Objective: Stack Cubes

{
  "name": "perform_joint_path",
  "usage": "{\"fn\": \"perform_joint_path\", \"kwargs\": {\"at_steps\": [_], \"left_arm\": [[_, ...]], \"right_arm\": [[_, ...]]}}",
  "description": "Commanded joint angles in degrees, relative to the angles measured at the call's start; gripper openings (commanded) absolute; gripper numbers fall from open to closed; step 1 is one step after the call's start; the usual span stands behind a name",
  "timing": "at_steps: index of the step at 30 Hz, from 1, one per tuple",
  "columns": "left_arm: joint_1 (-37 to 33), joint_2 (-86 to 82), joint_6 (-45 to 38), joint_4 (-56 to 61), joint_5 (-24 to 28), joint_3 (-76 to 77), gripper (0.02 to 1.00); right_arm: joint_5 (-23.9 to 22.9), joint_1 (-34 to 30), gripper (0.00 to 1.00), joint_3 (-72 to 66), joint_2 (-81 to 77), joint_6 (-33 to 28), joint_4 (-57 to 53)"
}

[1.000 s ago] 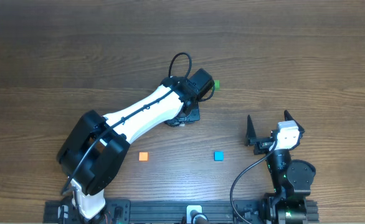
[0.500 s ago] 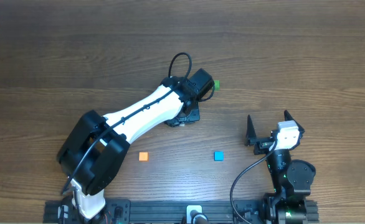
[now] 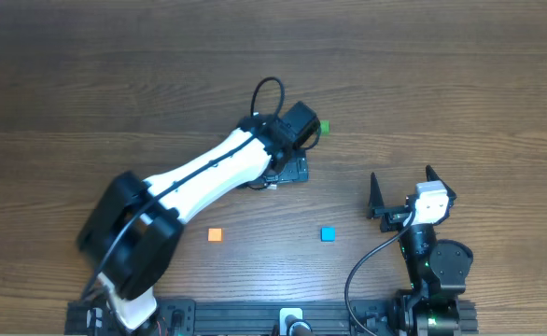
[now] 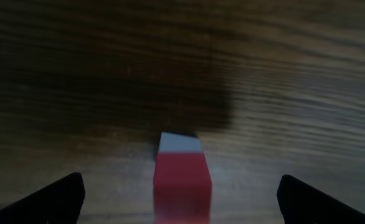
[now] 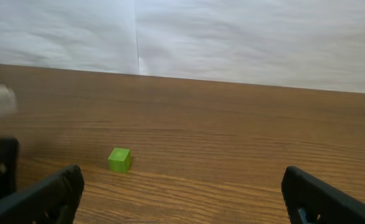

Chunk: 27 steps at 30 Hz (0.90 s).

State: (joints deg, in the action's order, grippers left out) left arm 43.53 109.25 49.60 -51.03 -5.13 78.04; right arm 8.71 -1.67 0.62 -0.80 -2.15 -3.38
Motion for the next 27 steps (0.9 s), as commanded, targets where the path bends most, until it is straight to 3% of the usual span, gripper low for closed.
{"fn": "perform_joint_path", "kwargs": {"at_steps": [1,9,18,27], "left_arm": [[-0.31,-14.03,0.13,-1.42,-5.05,-0.07,1.000],[0.72,-29.86,0.22,-7.23,-9.86,-8.87,1.000],[0.57,-34.84,0.59,4.87,-4.70,-34.56,1.000],[0.57,-34.42,0.55,10.93,-2.80,-40.87,0.925]], "right_arm": [[0.24,0.22,0.993,-0.33,0.42,-0.26,-0.20],[0.24,0.22,0.991,-0.33,0.42,-0.26,-0.20],[0.24,0.22,0.993,-0.33,0.42,-0.26,-0.20],[0.24,0.22,0.993,-0.33,0.42,-0.26,-0.20]]}}
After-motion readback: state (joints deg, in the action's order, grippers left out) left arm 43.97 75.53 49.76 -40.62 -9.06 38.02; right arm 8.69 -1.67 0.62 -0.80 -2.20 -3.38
